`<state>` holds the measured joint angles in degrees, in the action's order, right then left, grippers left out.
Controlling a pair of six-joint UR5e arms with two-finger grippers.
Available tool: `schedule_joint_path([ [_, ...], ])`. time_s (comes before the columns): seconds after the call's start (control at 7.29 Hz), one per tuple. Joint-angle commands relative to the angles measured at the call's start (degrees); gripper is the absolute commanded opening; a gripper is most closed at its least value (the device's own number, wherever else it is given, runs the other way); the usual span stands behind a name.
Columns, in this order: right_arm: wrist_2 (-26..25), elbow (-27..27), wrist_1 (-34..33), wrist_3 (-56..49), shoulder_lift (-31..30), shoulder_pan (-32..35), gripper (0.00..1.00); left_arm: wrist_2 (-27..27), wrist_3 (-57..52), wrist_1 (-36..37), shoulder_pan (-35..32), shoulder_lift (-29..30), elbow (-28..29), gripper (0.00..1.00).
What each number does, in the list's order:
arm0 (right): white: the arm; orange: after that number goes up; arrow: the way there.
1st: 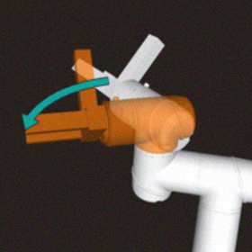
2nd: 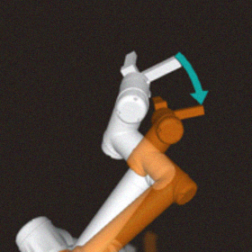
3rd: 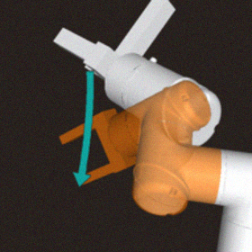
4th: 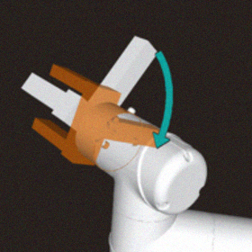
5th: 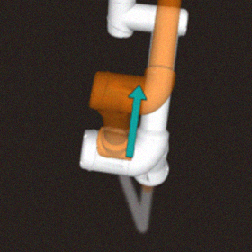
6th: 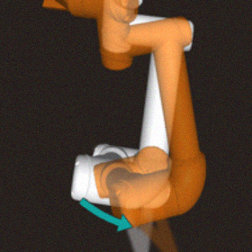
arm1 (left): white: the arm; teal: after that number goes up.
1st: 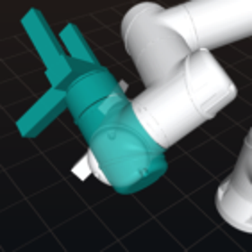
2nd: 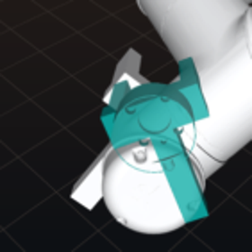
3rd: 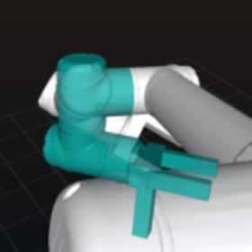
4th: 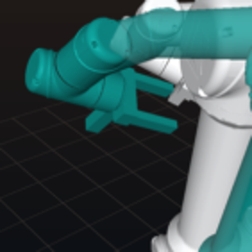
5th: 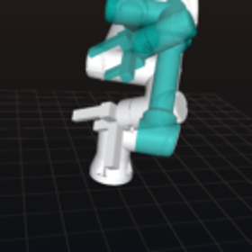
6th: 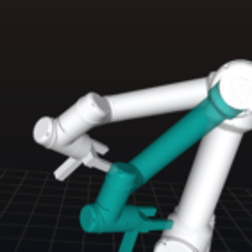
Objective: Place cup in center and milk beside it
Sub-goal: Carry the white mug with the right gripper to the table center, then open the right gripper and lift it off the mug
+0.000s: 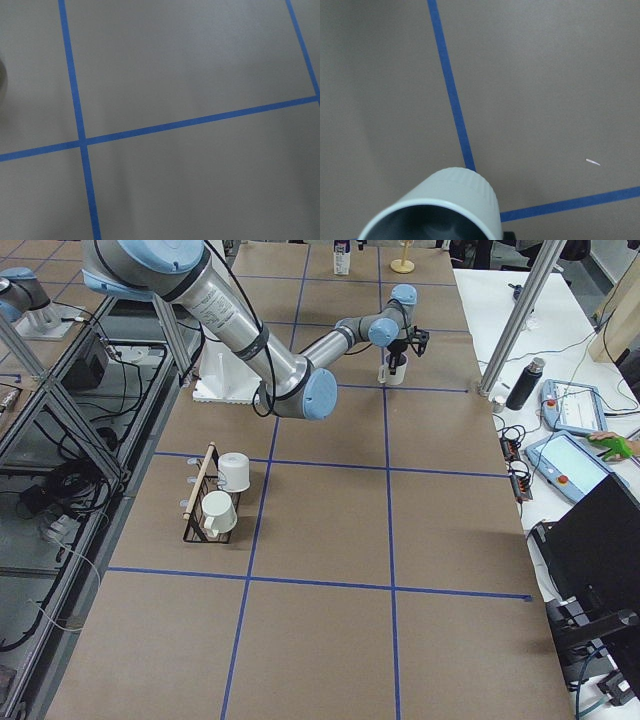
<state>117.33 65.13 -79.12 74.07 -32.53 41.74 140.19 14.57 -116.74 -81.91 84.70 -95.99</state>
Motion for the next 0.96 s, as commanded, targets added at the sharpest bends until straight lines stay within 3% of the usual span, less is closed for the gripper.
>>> schedule_joint_path([
  [0.0,0.35,-0.01,0.02,-0.15,0.35,-0.34,1.0,0.0,0.02,0.02,0.0,0.03,0.45,0.98],
  [0.14,1.66,1.56,-0.42,-0.15,0.36,0.79,1.0,-0.26,-0.07,0.11,-0.09,-0.06,0.45,0.98],
  [0.27,7.24,3.49,-0.68,-0.15,-0.34,4.45,1.0,-7.84,-1.02,0.28,-0.52,-0.41,0.02,0.98],
  [0.41,12.69,9.43,-0.69,-0.33,-5.31,8.84,1.0,-11.22,-5.99,0.89,-1.05,-1.63,0.28,0.98],
  [0.55,13.27,15.93,-0.69,-0.68,-11.71,10.71,1.0,-11.34,-13.35,3.07,-2.71,-2.25,1.24,0.98],
  [0.69,12.75,19.04,-0.6,-1.64,-15.69,11.34,1.0,-8.9,-16.65,8.32,-7.42,-2.17,0.9,0.98],
  [0.82,12.75,20.29,-0.6,-2.17,-16.86,11.95,1.0,-3.14,-21.46,12.81,-12.08,-2.25,0.11,0.98],
])
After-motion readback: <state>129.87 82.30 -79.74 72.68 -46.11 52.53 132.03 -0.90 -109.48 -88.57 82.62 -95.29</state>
